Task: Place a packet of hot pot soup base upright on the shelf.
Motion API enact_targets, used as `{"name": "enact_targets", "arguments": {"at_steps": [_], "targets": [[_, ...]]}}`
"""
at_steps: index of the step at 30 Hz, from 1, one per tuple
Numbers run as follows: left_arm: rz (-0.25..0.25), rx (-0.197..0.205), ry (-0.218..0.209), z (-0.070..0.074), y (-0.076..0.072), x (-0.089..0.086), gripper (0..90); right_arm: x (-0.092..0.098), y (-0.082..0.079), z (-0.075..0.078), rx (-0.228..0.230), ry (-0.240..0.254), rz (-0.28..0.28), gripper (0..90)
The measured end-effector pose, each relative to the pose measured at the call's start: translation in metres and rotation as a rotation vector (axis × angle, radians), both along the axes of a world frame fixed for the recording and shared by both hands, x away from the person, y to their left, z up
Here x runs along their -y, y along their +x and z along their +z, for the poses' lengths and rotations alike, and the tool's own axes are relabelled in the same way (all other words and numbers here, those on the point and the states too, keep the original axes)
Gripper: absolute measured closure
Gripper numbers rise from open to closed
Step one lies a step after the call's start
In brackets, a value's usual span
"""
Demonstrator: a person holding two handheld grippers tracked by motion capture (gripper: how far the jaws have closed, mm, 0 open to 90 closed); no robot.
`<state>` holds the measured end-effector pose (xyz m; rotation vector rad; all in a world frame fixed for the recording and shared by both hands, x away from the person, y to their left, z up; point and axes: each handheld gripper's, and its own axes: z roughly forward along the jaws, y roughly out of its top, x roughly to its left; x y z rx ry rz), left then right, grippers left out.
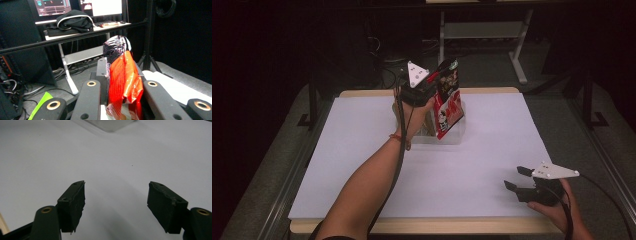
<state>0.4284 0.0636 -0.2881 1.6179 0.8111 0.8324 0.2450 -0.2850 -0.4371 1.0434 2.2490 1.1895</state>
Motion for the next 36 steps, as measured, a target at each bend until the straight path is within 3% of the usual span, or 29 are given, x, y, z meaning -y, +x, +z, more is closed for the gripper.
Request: {"name": "enact_targets", "arguments": {"at_steps": [2,7,10,14,20,27,30,34,36], "targets": [[0.015,0.012,0.021,-0.004,0.003,0.006,75.3,0.000,0.000,0.000,0.001,-0.002,0.000,29.7],[0.038,-0.018,0.003,-0.016,0.012,0.013,75.1,0.000,0.000,0.000,0.000,-0.001,0.003,29.7],[0.062,-0.008,0.025,-0.022,0.015,0.019,75.0,0.000,0.000,0.000,0.001,-0.002,0.004,29.7],[0.086,-0.016,0.011,-0.028,0.019,0.022,74.9,-0.001,0.000,-0.001,-0.003,-0.006,0.006,29.7],[0.093,0.015,0.013,-0.036,0.017,0.029,74.8,-0.001,0.000,-0.001,-0.003,-0.005,0.005,29.9],[0.073,0.037,0.042,-0.047,0.014,0.031,74.8,-0.002,0.000,-0.002,-0.004,-0.010,0.010,29.9],[0.066,0.044,0.022,-0.053,0.013,0.028,74.7,-0.002,0.000,-0.002,-0.005,-0.008,0.009,29.9],[0.029,0.056,0.019,-0.055,0.011,0.025,74.4,-0.002,0.001,-0.003,-0.009,-0.011,0.010,29.9],[0.009,0.064,0.036,-0.056,0.010,0.023,74.2,-0.003,0.001,-0.003,-0.009,-0.010,0.011,29.9]]}}
